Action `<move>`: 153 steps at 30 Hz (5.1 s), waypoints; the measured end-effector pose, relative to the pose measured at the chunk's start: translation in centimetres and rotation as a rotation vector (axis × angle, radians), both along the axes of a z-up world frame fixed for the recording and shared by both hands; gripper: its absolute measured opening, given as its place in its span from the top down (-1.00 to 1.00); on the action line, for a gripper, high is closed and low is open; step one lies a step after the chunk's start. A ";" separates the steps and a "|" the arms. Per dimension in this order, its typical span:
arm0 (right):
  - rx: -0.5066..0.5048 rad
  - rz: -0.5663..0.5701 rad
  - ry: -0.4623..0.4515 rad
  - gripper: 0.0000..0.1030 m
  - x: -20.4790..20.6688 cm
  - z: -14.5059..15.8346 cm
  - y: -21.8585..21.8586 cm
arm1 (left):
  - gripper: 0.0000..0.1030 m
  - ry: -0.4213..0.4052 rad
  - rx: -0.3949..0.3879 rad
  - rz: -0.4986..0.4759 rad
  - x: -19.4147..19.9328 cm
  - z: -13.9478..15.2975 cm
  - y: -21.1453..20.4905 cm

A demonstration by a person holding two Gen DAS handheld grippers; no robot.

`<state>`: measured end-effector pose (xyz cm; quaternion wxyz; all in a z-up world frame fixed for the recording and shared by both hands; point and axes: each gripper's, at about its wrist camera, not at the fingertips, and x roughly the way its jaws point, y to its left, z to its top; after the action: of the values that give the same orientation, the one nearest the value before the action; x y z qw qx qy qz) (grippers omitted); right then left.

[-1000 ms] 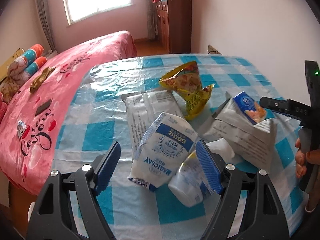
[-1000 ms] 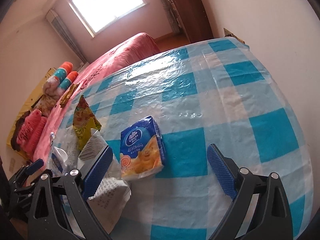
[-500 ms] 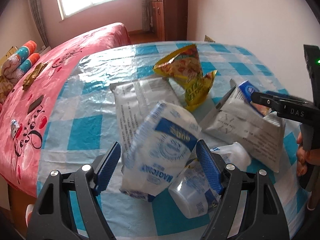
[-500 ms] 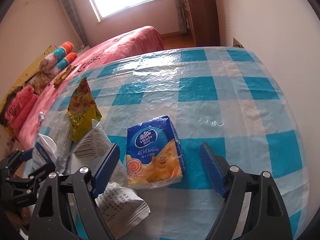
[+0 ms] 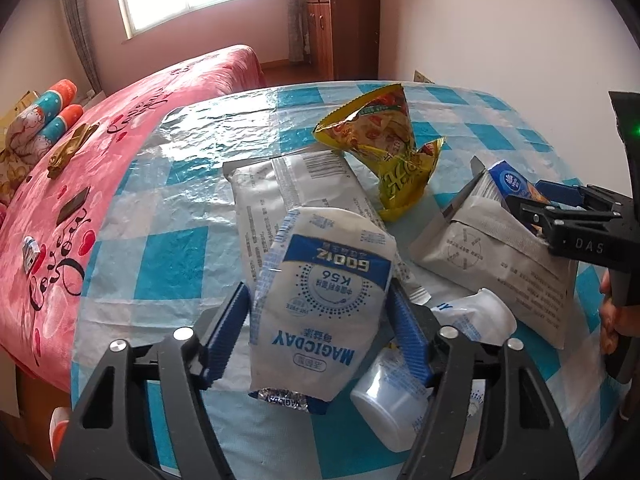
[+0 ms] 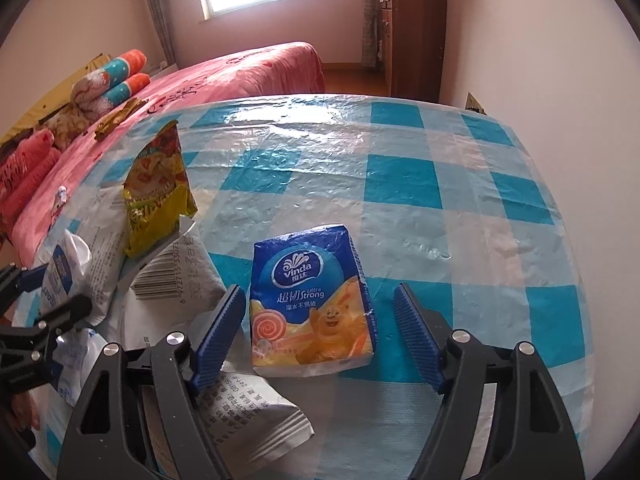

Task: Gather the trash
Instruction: 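Grasp the white MAGICDAY milk bag with the left tool while the right tool grasps the Vinda tissue pack, then lift the milk bag and tissue pack and carry both to the orange bucket, then open both tools over the orange bucket to drop bag and tissue pack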

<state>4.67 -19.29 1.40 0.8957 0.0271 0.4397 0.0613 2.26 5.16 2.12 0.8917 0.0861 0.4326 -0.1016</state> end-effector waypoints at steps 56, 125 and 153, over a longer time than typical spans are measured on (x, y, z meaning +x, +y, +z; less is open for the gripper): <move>0.201 -0.079 -0.174 0.32 -5.4 3.7 -4.1 | -0.17 -0.090 -0.144 0.072 -8.4 2.4 4.7; 0.242 0.681 0.032 0.32 -15.2 5.7 28.8 | -0.18 -0.129 -0.206 0.416 -20.2 2.0 25.3; 0.183 0.923 0.102 0.03 -17.7 4.2 42.1 | -0.21 -0.028 -0.188 0.637 -22.2 -3.7 33.1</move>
<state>-13.02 22.84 5.56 0.7460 -0.0894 0.4419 0.4900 -19.98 38.29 -1.58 0.8886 -0.1347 0.4141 0.1440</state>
